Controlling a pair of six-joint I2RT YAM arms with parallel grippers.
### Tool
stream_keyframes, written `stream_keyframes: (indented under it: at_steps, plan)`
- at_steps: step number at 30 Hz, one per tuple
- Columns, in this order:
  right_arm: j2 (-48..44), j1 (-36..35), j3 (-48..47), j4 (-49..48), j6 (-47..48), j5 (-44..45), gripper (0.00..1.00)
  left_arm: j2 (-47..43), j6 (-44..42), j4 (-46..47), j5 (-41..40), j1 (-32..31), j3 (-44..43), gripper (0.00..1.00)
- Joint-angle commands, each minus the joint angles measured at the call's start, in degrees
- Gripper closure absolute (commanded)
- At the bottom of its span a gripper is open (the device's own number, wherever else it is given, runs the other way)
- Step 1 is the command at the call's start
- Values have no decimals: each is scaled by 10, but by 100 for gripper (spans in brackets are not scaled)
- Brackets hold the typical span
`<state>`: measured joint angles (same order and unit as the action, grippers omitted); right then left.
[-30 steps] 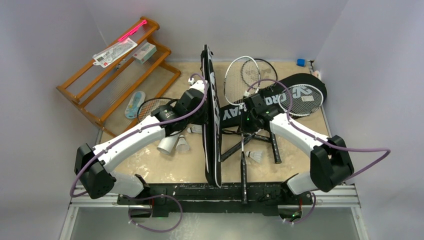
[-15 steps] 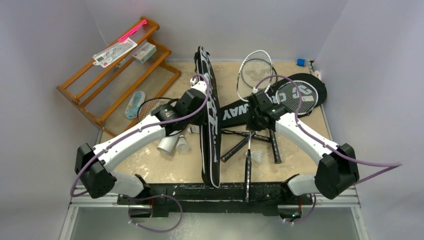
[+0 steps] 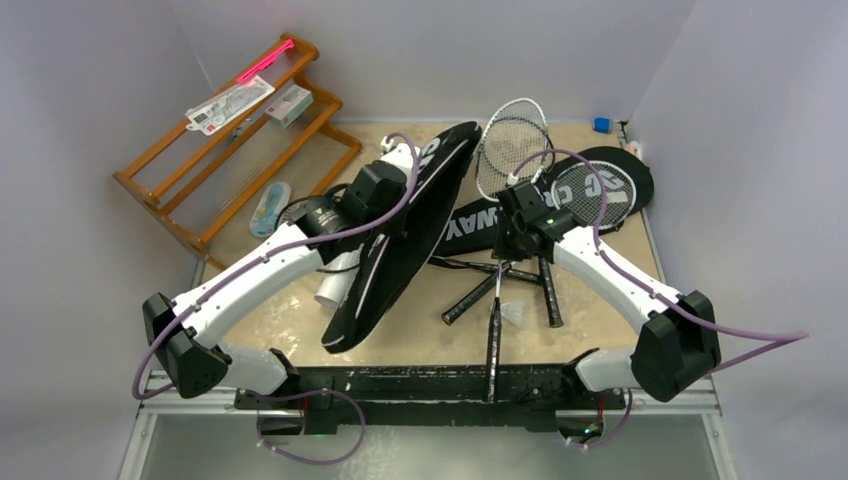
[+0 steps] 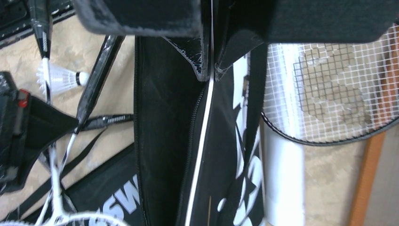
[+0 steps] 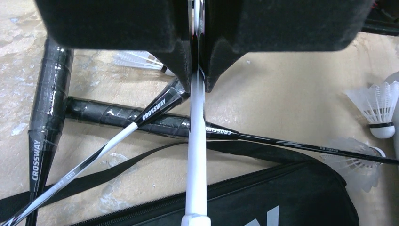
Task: Pack up the badminton gear
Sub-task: Open the racket bag at the center of the board, then place the racket in the racket bag.
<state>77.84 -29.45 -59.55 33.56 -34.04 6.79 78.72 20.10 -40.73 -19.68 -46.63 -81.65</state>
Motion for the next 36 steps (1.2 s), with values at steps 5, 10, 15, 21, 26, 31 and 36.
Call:
stream_keyframes:
  at_steps: [5,10,15,21,26,31,36]
  plan:
    - [-24,2,-3,14,-2,18,100,9,57,111,123,0,124,100]
    - [-19,11,6,39,-20,54,100,38,66,116,129,0,129,100]
    - [-61,20,25,30,-13,35,100,40,58,115,125,0,120,100]
    - [-69,20,14,74,3,-16,100,60,57,116,132,0,107,100]
    - [-95,20,24,127,7,-78,100,70,65,124,116,0,95,100]
    - [-143,20,53,164,16,-111,100,76,68,133,107,-1,84,100]
    - [-167,19,86,192,17,-211,100,86,71,139,91,-1,77,100]
